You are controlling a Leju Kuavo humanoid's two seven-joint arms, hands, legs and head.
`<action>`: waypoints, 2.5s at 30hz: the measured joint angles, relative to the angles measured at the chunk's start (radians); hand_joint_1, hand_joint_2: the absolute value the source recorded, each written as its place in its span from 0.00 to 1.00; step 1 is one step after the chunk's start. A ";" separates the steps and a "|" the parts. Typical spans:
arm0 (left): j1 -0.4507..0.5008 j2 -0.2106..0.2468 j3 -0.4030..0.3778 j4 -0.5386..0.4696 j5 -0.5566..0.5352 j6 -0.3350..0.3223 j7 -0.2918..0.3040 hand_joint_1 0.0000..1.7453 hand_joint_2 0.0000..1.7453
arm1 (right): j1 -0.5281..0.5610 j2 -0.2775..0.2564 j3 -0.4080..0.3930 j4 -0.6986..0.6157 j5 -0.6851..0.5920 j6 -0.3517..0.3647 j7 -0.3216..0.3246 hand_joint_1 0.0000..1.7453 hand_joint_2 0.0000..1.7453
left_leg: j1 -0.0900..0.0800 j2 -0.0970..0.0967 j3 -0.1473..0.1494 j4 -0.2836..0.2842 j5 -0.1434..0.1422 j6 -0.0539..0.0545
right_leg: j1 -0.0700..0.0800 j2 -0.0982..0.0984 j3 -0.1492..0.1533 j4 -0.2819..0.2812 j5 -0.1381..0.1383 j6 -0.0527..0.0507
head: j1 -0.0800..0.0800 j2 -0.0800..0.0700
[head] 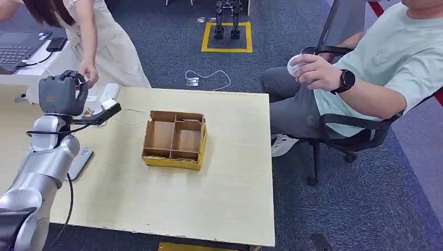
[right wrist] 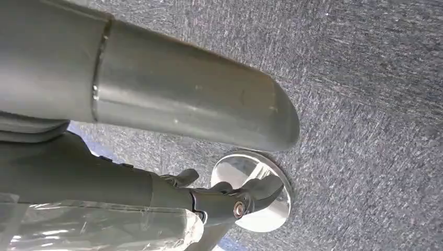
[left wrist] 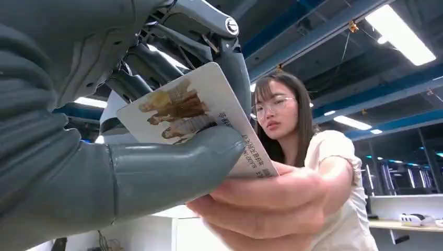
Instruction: Pass the card to the sensor for recognition and then transmit it.
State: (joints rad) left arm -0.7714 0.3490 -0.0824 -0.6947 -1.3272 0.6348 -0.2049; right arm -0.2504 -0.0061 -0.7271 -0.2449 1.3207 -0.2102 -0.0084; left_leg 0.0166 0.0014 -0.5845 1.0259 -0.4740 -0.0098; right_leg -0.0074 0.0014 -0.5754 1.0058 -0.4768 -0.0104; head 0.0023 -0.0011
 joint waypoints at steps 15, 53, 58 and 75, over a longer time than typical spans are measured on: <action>-0.038 -0.011 0.000 0.058 -0.057 0.002 0.059 0.00 1.00 | -0.002 0.006 0.004 0.000 -0.002 0.000 0.004 0.00 0.00 | 0.000 0.001 -0.001 0.000 0.000 0.000 | 0.000 0.001 -0.001 0.000 0.000 0.000 | 0.000 0.000; 0.106 0.361 -0.184 -0.392 0.689 -0.948 -0.278 0.00 1.00 | 0.051 -0.025 -0.003 -0.005 -0.074 -0.016 -0.055 0.00 0.00 | 0.001 0.009 -0.003 -0.001 -0.001 -0.001 | 0.001 0.009 -0.006 0.001 0.000 -0.002 | -0.001 0.000; 0.158 0.432 -0.211 -0.508 0.700 -0.950 -0.266 0.00 1.00 | 0.051 -0.026 -0.003 -0.006 -0.073 -0.016 -0.056 0.00 0.00 | 0.001 0.008 -0.003 -0.001 -0.002 -0.002 | 0.001 0.008 -0.006 0.001 0.000 -0.002 | 0.000 0.000; 0.332 0.607 -0.316 -0.914 0.730 -0.884 -0.210 0.00 1.00 | 0.061 -0.031 -0.025 -0.007 -0.102 -0.042 -0.058 0.00 0.00 | 0.001 0.007 -0.003 0.000 -0.003 -0.003 | 0.001 0.007 -0.006 0.001 -0.001 -0.002 | 0.000 0.000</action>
State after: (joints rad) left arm -0.4396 0.9560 -0.3983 -1.6084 -0.5975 -0.2491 -0.4150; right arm -0.1890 -0.0366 -0.7523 -0.2518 1.2188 -0.2525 -0.0668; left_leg 0.0180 0.0081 -0.5874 1.0255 -0.4768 -0.0126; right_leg -0.0065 0.0089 -0.5815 1.0066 -0.4780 -0.0124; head 0.0019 -0.0008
